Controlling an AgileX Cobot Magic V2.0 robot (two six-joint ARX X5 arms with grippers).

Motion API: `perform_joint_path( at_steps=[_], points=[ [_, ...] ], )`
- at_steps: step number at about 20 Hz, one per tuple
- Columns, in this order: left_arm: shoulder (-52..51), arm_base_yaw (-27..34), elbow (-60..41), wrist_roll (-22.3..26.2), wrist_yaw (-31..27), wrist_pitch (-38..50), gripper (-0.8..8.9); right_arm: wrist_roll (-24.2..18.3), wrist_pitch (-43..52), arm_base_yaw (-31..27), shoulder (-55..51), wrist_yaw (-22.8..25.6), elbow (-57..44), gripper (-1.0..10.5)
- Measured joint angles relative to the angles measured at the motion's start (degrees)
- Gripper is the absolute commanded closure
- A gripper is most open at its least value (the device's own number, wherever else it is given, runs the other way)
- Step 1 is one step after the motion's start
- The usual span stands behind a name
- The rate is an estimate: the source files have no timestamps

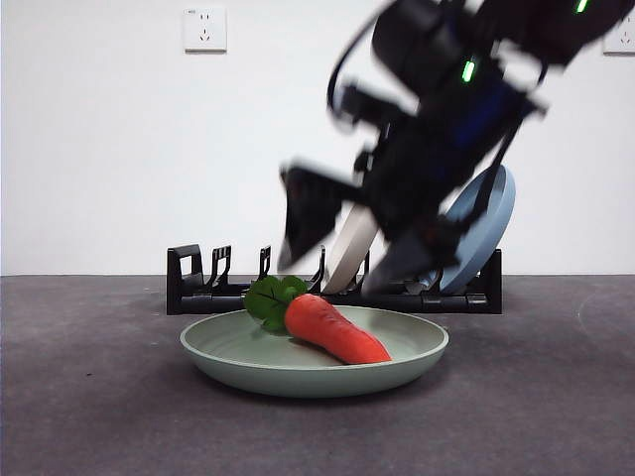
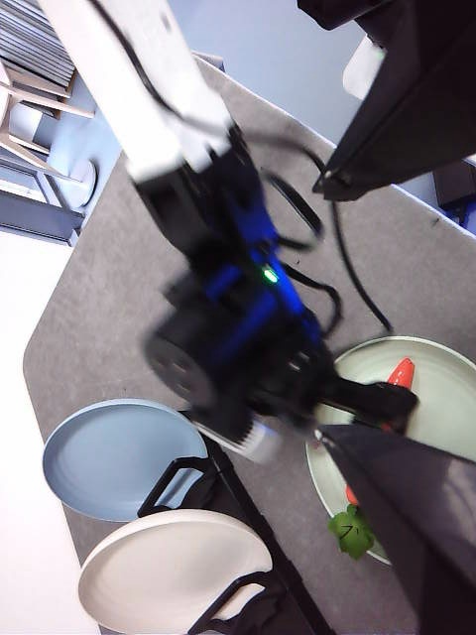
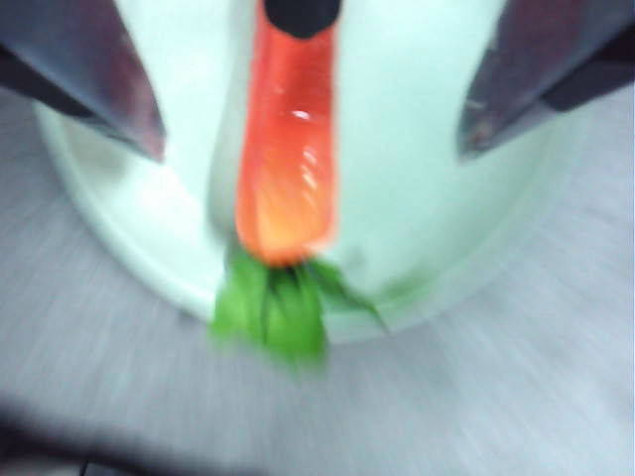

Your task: Take the green plate from the plate rack,put the plate on the table,take the carrot from the table,put the carrot in the plate

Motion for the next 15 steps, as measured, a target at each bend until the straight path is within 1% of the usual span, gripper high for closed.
perform_joint_path(
  at_steps=[2,5,8,11,15],
  points=[
    [0.00,0.00,0.00,0.00,0.00,-1.22,4.36,0.13,-6.03,0.00,-7.15,-0.04,0.00,4.4],
    [0.00,0.00,0.00,0.04,0.02,-3.56,4.36,0.22,-19.32,0.42,-18.53,-0.57,0.00,4.5],
    [0.00,0.00,0.00,0.04,0.02,-6.12,4.36,0.22,-35.60,0.72,-30.51,-6.45,0.00,4.5],
    [0.00,0.00,0.00,0.04,0.17,-8.79,4.36,0.24,-48.83,0.72,-38.99,-8.98,0.00,4.5],
    [0.00,0.00,0.00,0.04,0.22,-12.04,4.40,0.31,-55.36,0.72,-44.37,-9.01,0.00,4.5]
  ],
)
